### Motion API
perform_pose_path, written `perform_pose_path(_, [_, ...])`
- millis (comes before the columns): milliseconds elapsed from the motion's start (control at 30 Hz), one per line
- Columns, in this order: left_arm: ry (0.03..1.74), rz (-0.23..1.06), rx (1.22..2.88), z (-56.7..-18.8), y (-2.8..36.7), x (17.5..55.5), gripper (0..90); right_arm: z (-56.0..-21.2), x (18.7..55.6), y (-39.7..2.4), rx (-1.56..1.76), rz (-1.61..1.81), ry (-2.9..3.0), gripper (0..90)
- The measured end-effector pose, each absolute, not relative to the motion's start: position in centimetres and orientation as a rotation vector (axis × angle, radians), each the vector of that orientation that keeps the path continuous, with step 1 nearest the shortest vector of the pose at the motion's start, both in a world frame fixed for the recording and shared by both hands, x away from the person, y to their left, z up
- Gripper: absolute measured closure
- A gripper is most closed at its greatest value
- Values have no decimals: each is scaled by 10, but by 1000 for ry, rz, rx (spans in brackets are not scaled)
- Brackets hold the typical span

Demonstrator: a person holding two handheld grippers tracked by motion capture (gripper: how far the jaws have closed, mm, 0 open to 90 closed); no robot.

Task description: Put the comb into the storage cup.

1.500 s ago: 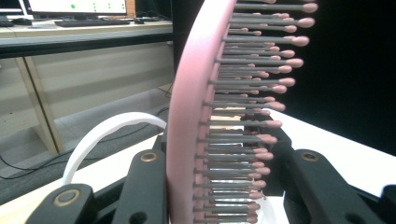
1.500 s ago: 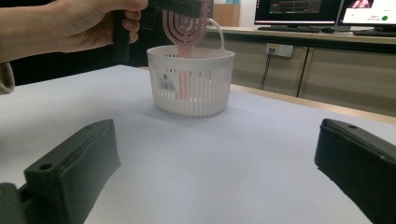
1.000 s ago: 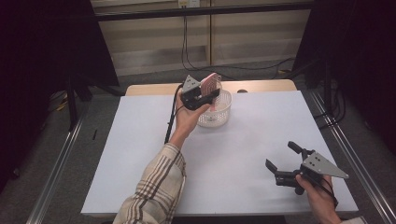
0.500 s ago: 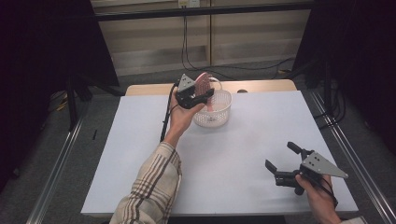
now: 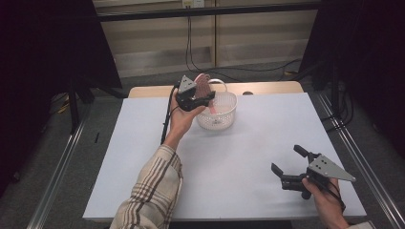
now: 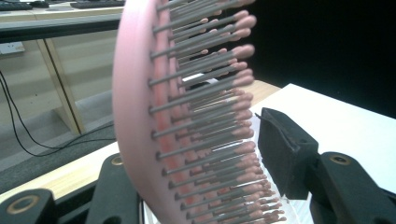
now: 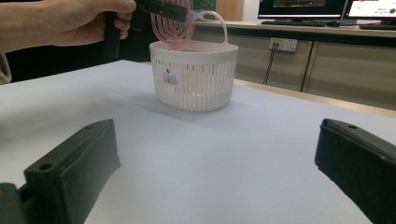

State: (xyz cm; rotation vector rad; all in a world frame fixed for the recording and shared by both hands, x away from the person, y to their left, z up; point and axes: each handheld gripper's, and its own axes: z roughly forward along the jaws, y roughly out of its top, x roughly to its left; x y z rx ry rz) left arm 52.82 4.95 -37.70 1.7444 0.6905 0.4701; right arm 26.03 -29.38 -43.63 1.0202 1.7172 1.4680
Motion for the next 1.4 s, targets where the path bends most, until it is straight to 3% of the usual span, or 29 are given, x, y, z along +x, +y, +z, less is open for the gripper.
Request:
perform_pose_path(1133, [752,527,1730,-378,68,530,323,-436,260,-293,1017,1474,1719,0])
perform_pose_path(1400, [757,540,1738,-380,71,532,328,-436,260,-294,1017,1472,1718,0])
